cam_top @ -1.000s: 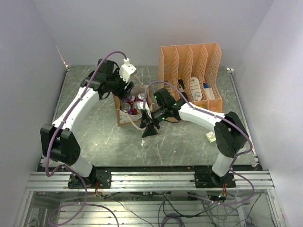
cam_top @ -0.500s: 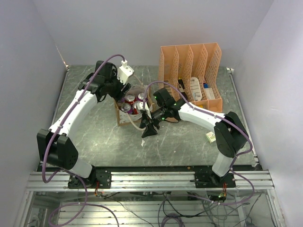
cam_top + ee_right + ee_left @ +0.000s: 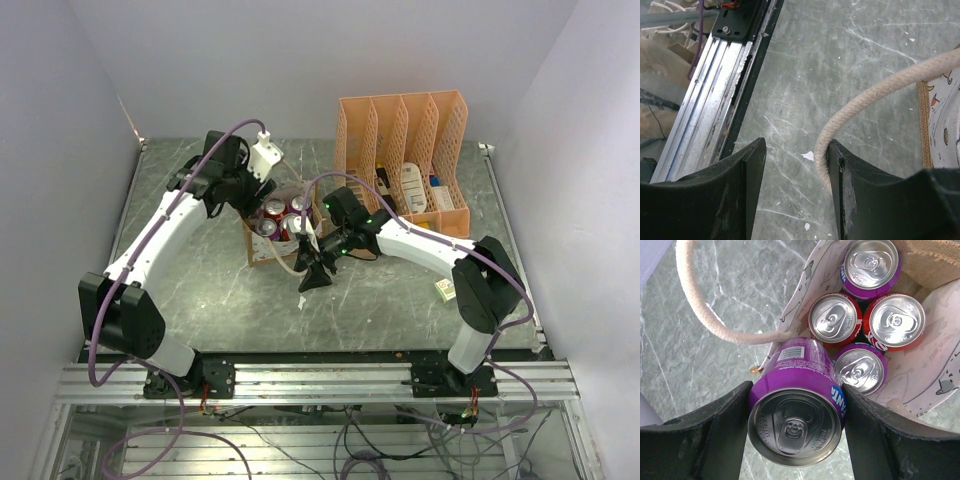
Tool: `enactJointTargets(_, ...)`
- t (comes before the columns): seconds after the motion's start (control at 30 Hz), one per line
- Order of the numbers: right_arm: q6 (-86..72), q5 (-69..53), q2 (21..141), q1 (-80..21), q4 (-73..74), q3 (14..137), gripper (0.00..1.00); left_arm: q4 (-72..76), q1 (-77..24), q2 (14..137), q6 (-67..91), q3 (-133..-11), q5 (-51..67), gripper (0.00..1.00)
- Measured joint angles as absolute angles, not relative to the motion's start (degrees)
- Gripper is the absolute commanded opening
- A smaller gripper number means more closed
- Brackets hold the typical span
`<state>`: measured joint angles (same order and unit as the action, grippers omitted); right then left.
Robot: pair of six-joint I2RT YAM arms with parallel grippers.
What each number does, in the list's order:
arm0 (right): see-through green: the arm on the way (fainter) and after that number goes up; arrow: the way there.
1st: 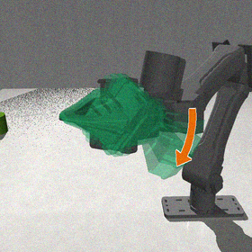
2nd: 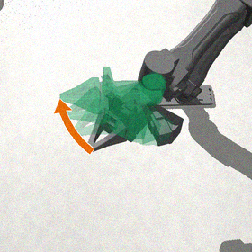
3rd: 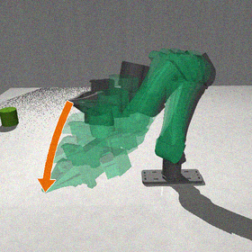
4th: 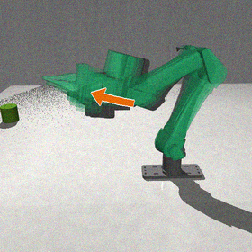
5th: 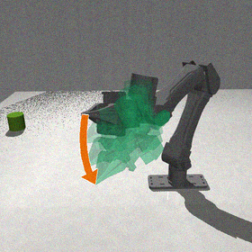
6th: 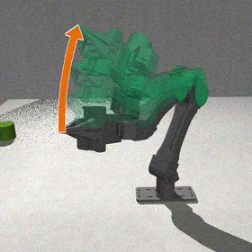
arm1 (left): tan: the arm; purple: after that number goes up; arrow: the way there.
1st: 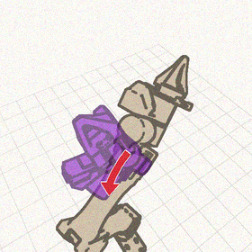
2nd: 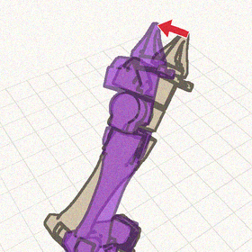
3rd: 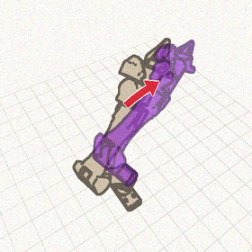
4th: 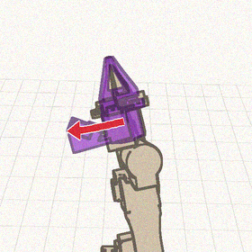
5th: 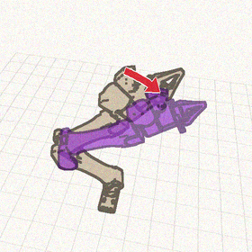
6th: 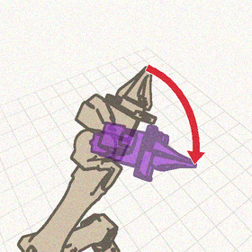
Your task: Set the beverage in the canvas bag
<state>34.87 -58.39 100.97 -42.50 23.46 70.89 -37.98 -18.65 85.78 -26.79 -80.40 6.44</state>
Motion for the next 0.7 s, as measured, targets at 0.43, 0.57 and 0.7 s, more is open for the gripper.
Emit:
enactJointTargets(0.43, 34.79, -58.43, 100.38, -42.76, 23.00, 70.59, 0.52, -39.97, -18.96, 90.63, -26.37, -81.67, 4.43, 0.07)
enactJointTargets(0.57, 34.81, -58.22, 100.33, -42.83, 22.98, 70.59, 0.52, -41.32, -18.96, 92.27, -26.33, -83.24, 3.90, 0.07)
enactJointTargets(0.7, 34.83, -58.06, 100.33, -42.85, 22.98, 70.59, 0.52, -41.89, -18.96, 93.14, -26.33, -84.03, 3.86, 0.07)
